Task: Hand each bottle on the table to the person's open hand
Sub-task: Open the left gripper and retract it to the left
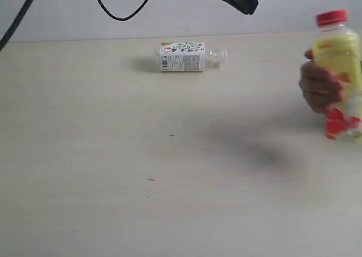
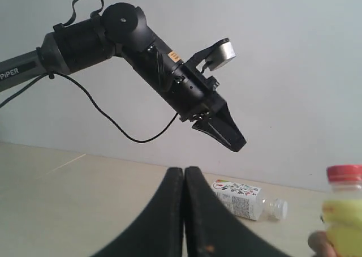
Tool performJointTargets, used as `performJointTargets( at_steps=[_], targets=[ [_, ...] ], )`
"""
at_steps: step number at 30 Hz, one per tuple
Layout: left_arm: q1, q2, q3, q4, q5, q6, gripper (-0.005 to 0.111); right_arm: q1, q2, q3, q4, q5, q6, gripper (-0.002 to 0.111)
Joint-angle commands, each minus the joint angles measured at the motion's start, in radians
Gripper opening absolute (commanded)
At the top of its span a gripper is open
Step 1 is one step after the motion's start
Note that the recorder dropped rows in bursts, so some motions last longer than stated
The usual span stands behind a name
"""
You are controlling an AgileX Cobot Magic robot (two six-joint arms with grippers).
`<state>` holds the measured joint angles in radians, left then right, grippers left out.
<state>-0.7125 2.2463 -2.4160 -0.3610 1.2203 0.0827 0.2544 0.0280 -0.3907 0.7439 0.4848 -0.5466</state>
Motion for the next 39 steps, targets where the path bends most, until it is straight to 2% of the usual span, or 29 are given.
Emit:
performJointTargets(
  at_steps=[1, 4, 9, 13, 25, 28, 34, 39],
  targets=[
    [0.006, -0.075, 0.107, 0.086, 0.001, 0.081, 0.000, 0.001, -0.004, 0.004, 0.005, 0.000, 0.001, 0.000],
    [0.007, -0.125, 0.207, 0.146, 0.001, 0.091, 0.000, 0.001, -0.004, 0.004, 0.005, 0.000, 0.001, 0.000],
    [0.007, -0.230, 0.410, 0.148, 0.001, 0.122, 0.000, 0.001, -0.004, 0.004, 0.005, 0.000, 0.001, 0.000],
    [0.025, -0.368, 0.647, 0.133, -0.242, 0.119, 0.000, 0.001, -0.004, 0.004, 0.005, 0.000, 0.001, 0.000],
    [0.039, -0.924, 1.609, 0.059, -0.977, 0.148, 0.000, 0.001, -0.004, 0.004, 0.005, -0.002, 0.001, 0.000],
    [0.039, -1.079, 1.800, 0.016, -1.130, 0.144, 0.000, 0.001, -0.004, 0.004, 0.007, -0.021, 0.001, 0.000],
    [0.039, -1.336, 2.040, -0.020, -1.258, 0.144, 0.000, 0.001, -0.004, 0.004, 0.035, -0.021, 0.001, 0.000],
    [0.039, -1.535, 2.209, -0.054, -1.332, 0.140, 0.000, 0.001, 0.000, 0.004, 0.069, -0.154, 0.000, 0.000]
  ],
)
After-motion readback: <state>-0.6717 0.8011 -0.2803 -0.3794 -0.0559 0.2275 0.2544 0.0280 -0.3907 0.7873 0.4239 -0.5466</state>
